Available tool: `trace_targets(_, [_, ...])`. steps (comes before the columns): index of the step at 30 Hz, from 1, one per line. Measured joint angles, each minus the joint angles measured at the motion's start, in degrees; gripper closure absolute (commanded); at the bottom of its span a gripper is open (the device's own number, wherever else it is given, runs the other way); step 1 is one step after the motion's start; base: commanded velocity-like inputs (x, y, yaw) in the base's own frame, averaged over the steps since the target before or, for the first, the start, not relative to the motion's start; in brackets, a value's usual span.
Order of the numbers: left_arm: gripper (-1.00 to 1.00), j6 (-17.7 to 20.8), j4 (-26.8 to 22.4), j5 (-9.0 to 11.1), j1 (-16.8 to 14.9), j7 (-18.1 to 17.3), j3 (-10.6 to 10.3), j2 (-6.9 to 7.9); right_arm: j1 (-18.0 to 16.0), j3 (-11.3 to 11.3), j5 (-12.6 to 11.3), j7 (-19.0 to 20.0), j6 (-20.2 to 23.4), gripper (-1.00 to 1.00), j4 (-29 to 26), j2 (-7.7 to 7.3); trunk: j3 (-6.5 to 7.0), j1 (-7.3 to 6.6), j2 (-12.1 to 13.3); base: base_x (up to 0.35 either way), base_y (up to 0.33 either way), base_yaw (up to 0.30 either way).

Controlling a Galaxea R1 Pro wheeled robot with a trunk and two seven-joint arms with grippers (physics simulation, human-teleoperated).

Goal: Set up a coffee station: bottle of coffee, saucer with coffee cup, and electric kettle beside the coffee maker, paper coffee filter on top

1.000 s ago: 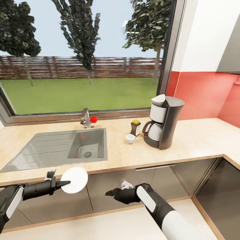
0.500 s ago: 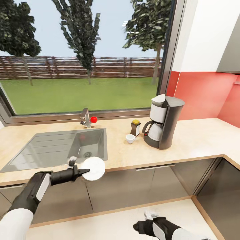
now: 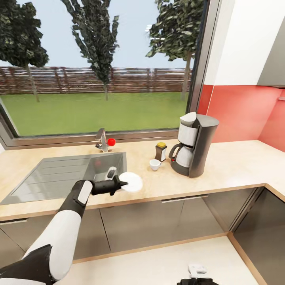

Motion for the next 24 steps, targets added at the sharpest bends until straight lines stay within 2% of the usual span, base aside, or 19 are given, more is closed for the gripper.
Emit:
trace_targets(2, [1.0, -0.3, 0.5, 1.2, -0.7, 5.3, 2.8, -1.72, 0.1, 0.0, 0.0, -0.5, -0.4, -1.0, 0.0, 0.0, 0.0, 0.0, 0.0, 0.0, 0.0, 0.0])
trace_targets(3, [1.0, -0.4, 0.6, 2.5, -0.9, 8.3, 3.8, -2.42, 0.2, 0.0, 0.0, -0.6, -0.5, -1.0, 0.0, 0.02, 0.0, 0.0, 0.0, 0.0, 0.0, 0.0])
trace_targets(4, [1.0, -0.5, 0.7, 3.7, -1.0, 9.7, 4.2, -2.73, 0.2, 0.0, 0.0, -0.7, -0.6, -1.0, 0.0, 0.06, 0.0, 0.0, 0.0, 0.0, 0.0, 0.0])
trace_targets(7, [1.0, -0.7, 0.8, 6.3, -0.9, 12.0, 4.7, -3.21, 0.2, 0.0, 0.0, -0.7, -0.6, -1.0, 0.0, 0.14, 0.0, 0.0, 0.0, 0.0, 0.0, 0.0])
trace_targets(10, [1.0, -0.9, 0.8, 7.5, -0.4, 14.0, 5.0, -3.33, 0.3, 0.0, 0.0, -0.5, -0.7, -1.0, 0.0, 0.17, 0.0, 0.0, 0.0, 0.0, 0.0, 0.0])
trace_targets(15, [1.0, -1.1, 0.5, 8.2, -0.1, 15.3, 5.2, -3.28, 0.7, 0.0, 0.0, -0.4, -0.6, -1.0, 0.0, 0.27, 0.0, -0.01, 0.0, 0.028, -0.046, 0.0])
trace_targets(24, [1.0, -1.1, 0.8, 8.4, -0.1, 15.3, 5.2, -3.35, 0.8, 0.0, -0.1, -0.5, -0.6, -1.0, 0.0, 0.61, 0.0, -0.02, 0.0, 0.161, -0.219, 0.0])
